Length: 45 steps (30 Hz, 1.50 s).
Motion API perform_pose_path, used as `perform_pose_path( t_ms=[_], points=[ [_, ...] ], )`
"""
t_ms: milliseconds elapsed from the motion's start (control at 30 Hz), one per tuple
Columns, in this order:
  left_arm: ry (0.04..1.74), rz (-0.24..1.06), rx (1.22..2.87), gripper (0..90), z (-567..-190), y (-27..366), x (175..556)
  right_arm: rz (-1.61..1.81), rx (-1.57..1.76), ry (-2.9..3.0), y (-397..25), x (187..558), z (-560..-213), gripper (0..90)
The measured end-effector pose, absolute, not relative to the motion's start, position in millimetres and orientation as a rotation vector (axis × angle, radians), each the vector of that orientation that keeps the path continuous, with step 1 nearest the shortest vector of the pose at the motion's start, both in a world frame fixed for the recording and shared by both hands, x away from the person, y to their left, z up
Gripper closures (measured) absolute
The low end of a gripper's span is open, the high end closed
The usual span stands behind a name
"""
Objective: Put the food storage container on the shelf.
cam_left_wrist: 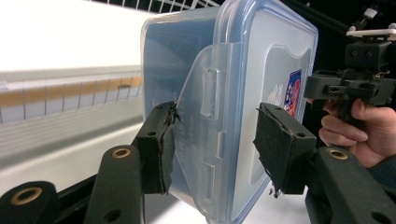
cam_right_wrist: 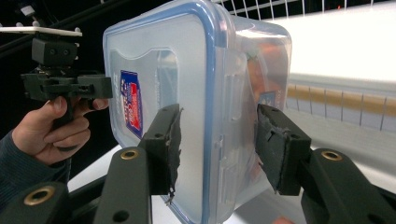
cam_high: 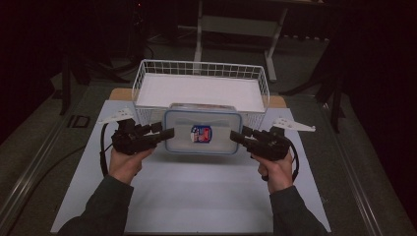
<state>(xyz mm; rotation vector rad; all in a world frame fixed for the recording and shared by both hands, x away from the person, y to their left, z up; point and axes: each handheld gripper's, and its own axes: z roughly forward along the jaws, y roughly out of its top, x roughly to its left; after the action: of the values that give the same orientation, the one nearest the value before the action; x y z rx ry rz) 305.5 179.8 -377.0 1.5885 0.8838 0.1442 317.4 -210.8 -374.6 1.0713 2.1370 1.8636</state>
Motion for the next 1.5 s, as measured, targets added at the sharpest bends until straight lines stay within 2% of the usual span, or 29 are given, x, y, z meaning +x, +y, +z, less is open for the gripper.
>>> perform_pose_path(
  t_ms=[433, 733, 1067, 1500],
  points=[
    [0.844, 0.183, 1.564, 48.8, -344, 182, 326, 1.874, 1.003, 2.102, -209, 336, -340, 51.6],
    [0.832, 0.190, 1.514, 48.8, -330, 186, 354, 1.875, 0.979, 2.079, -205, 362, -320, 51.6],
    [0.902, 0.157, 1.454, 48.9, -336, 188, 386, 1.896, 1.086, 2.078, -201, 396, -329, 51.3],
    [0.972, 0.104, 1.430, 48.4, -343, 189, 404, 1.887, 1.174, 2.059, -197, 409, -333, 50.8]
  ],
)
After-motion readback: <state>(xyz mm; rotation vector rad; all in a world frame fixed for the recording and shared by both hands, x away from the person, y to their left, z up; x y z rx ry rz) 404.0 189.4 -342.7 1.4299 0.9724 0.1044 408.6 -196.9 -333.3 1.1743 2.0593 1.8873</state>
